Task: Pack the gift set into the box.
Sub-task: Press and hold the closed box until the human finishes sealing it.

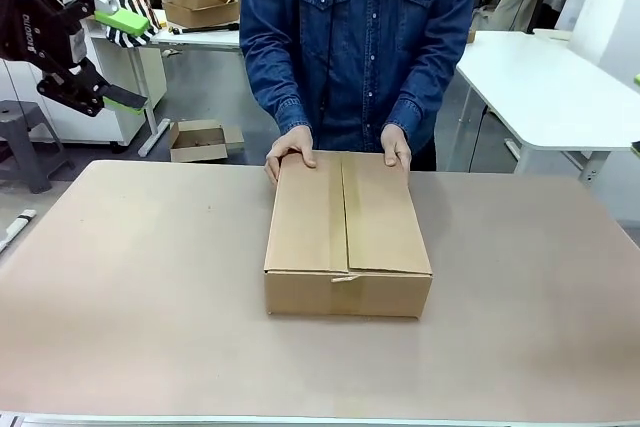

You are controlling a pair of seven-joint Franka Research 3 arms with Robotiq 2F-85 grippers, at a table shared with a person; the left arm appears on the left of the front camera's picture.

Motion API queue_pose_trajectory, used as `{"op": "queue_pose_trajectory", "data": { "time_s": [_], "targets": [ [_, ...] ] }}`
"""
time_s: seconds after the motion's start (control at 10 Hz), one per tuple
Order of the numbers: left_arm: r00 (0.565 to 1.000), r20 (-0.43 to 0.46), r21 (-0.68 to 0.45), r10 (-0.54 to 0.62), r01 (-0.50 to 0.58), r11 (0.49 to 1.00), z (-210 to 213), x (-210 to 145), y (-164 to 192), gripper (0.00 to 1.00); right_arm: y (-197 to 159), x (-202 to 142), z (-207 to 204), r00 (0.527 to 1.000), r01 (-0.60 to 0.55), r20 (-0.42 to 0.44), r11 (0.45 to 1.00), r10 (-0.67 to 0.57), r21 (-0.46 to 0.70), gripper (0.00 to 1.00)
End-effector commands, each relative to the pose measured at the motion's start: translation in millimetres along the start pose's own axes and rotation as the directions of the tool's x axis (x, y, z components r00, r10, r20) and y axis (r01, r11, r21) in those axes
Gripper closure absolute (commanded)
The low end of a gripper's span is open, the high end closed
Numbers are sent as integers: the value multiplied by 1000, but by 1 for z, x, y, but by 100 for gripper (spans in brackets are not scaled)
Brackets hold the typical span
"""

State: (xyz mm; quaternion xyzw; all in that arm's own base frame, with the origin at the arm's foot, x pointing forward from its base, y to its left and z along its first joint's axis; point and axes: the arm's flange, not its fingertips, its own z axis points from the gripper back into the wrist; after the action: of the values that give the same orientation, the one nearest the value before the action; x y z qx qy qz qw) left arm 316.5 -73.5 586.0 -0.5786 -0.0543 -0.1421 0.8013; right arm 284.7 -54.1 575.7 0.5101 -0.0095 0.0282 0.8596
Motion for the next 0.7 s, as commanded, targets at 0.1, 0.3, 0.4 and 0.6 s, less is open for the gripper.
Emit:
{"op": "queue_pose_trajectory", "data": {
  "time_s": [0.1, 0.3, 0.4, 0.6],
  "targets": [
    [1000, 5, -8, 7, -7, 1000, 0, -1, -2, 0, -3, 0, 0, 1000, -24, 1, 1000, 24, -11, 0],
    [997, -26, 1, -75, 75, 997, -12, 2, -4, 0, 5, 15, -14, 993, -110, 23, 989, 112, -95, 0],
    [969, 20, 208, -248, 238, 949, -38, 7, -1, 0, 12, 30, -30, 971, -229, 46, 969, 234, -97, 0],
    [898, 18, 224, -440, 425, 877, -84, 8, 7, 0, 21, 51, -78, 825, -558, 81, 829, 560, -48, 0]
  ]
}}
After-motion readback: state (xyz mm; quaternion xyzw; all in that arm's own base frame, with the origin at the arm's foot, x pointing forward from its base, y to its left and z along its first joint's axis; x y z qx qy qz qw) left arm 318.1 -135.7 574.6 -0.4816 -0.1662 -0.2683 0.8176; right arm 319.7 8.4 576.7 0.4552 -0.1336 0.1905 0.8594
